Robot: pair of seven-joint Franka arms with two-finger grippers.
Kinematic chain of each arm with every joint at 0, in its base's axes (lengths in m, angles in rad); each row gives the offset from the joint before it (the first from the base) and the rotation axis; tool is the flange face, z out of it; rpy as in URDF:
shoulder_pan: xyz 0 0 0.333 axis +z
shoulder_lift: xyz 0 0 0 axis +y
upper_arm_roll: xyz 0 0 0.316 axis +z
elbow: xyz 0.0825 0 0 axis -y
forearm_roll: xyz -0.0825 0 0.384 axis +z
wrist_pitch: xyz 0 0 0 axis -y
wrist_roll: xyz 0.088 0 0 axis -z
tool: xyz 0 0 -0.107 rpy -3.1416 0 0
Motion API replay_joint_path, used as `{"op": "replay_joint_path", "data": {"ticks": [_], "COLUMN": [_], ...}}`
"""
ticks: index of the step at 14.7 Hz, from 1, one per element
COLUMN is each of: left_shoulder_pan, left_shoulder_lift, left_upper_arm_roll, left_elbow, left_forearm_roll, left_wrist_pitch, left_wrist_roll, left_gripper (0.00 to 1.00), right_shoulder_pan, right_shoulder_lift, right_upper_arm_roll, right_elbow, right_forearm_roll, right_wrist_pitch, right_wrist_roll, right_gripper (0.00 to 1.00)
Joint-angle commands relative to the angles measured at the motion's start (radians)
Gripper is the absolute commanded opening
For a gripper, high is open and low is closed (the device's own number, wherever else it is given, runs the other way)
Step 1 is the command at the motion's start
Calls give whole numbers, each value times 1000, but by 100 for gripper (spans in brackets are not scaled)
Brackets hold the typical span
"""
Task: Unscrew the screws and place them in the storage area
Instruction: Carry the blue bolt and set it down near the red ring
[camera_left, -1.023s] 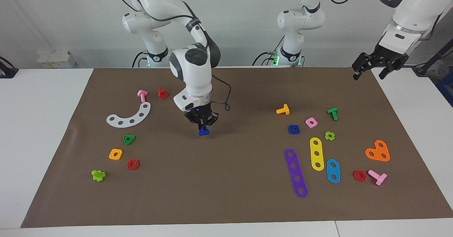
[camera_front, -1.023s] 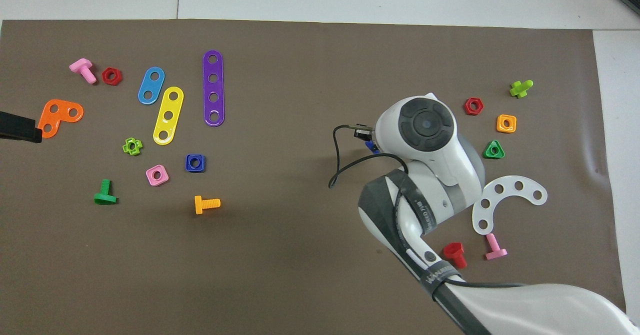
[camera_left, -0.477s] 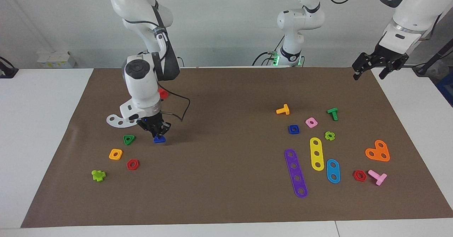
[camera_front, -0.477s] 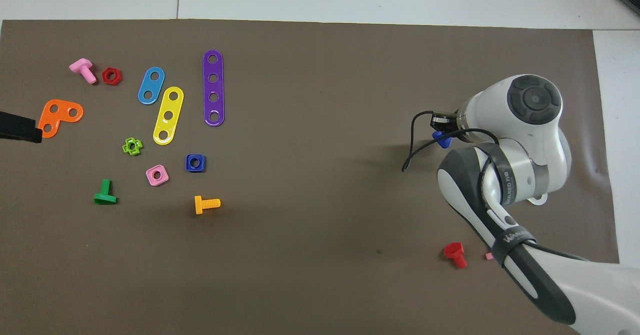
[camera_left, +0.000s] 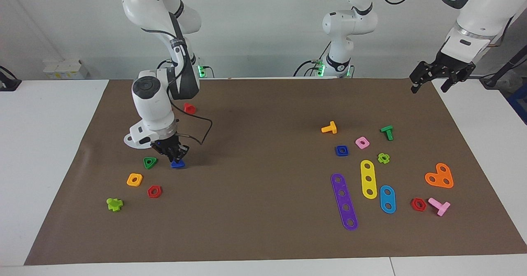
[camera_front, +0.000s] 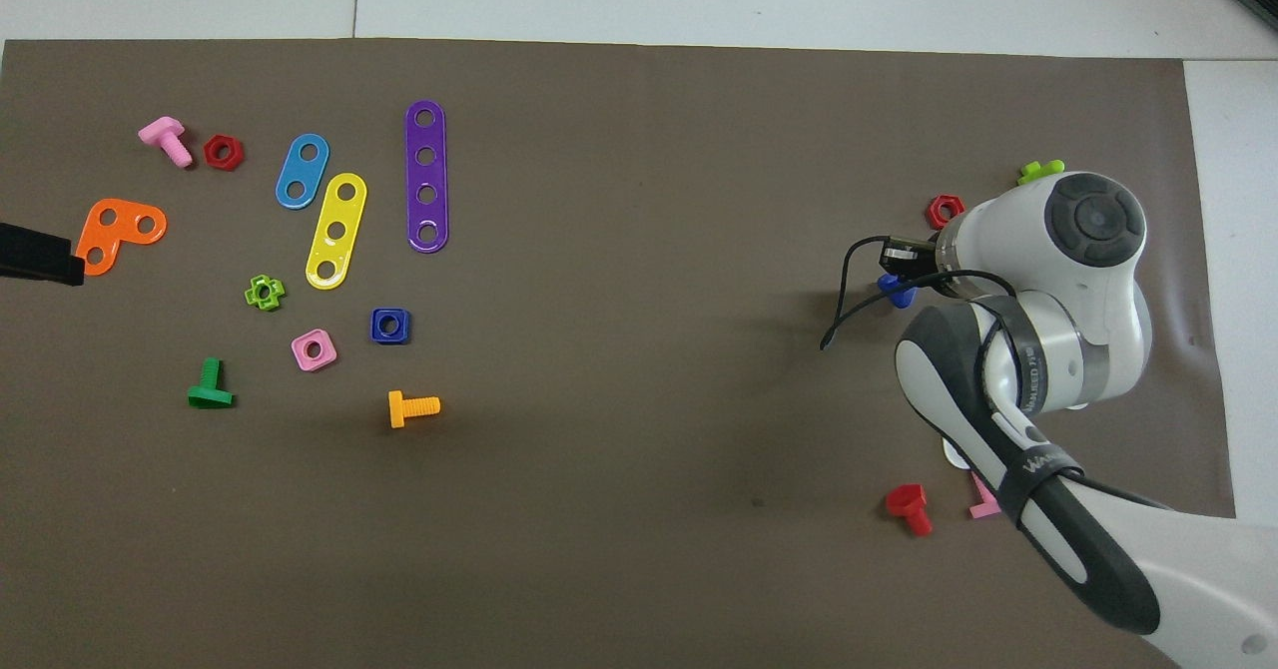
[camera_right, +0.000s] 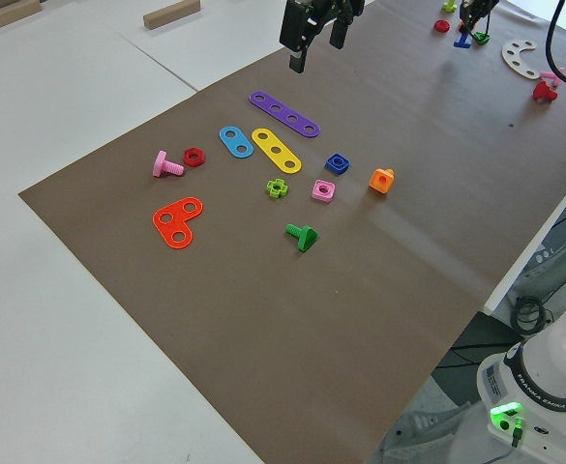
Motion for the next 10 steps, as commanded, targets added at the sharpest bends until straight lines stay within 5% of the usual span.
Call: {"op": "replay_joint_path", "data": {"ticks": [1, 2, 3, 10], "left_shoulder_pan": [-5, -3, -3, -3], "left_shoulder_lift": [-14, -14, -14, -14], "left_upper_arm_roll": [0, 0, 0, 0], "left_elbow": [-8, -8, -8, -8], "left_forearm_roll": [23, 23, 23, 23], "left_wrist_pitch": [-14, -14, -14, -13], "left_wrist_roll": [-8, -8, -8, -8], "left_gripper": [100, 100, 100, 100], "right_shoulder_pan": [-18, -18, -18, -36], "right_shoulder_lift": [-13, -13, -13, -88], "right_upper_arm_roll": [10, 10, 10, 1], "right_elbow": [-28, -27, -22, 114], "right_forearm_roll": [25, 27, 25, 24], "right_wrist_pitch": [25, 23, 19, -165], "right_wrist_roll": [-46, -43, -43, -46], "right_gripper": [45, 88, 96, 100]}}
